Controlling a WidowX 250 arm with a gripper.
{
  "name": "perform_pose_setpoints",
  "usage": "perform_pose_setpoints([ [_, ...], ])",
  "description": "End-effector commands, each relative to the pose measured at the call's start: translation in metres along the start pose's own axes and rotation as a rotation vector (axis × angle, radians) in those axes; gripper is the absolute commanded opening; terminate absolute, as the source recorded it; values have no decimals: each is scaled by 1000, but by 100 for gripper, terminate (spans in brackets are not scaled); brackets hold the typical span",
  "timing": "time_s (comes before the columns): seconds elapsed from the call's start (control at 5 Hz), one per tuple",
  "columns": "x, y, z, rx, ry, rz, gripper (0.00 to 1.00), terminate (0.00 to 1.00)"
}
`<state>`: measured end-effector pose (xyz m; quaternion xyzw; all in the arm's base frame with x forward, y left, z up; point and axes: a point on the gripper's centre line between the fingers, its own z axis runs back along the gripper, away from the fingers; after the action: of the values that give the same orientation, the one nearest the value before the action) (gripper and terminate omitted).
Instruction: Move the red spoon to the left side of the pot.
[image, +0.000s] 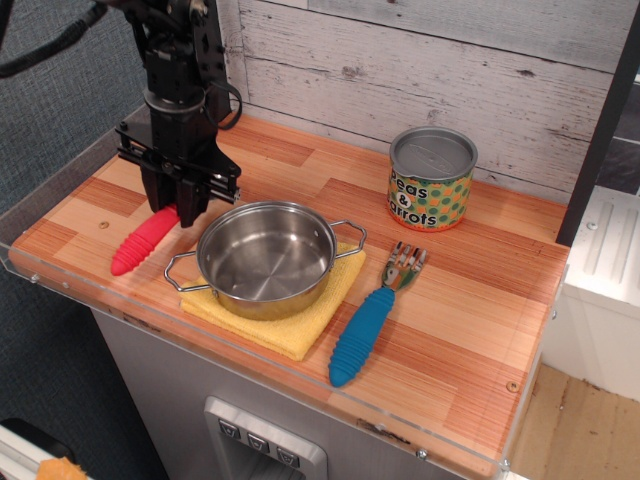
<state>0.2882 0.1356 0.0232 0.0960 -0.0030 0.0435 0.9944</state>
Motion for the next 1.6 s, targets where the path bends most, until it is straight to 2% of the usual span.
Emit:
perform_pose_setpoints([
  [0.0, 2, 8, 1, 5, -17, 1, 0, 0],
  [0.2, 0, 11, 3, 3, -10, 0, 0, 0],
  [0.4, 0, 14, 5, -12, -6, -35, 100, 0],
  [1.0, -4, 20, 24, -45, -23, 16, 100, 0],
  [1.2, -5, 18, 42, -49, -52, 26, 100, 0],
  [1.4, -5, 15, 58, -24, -56, 42, 100, 0],
])
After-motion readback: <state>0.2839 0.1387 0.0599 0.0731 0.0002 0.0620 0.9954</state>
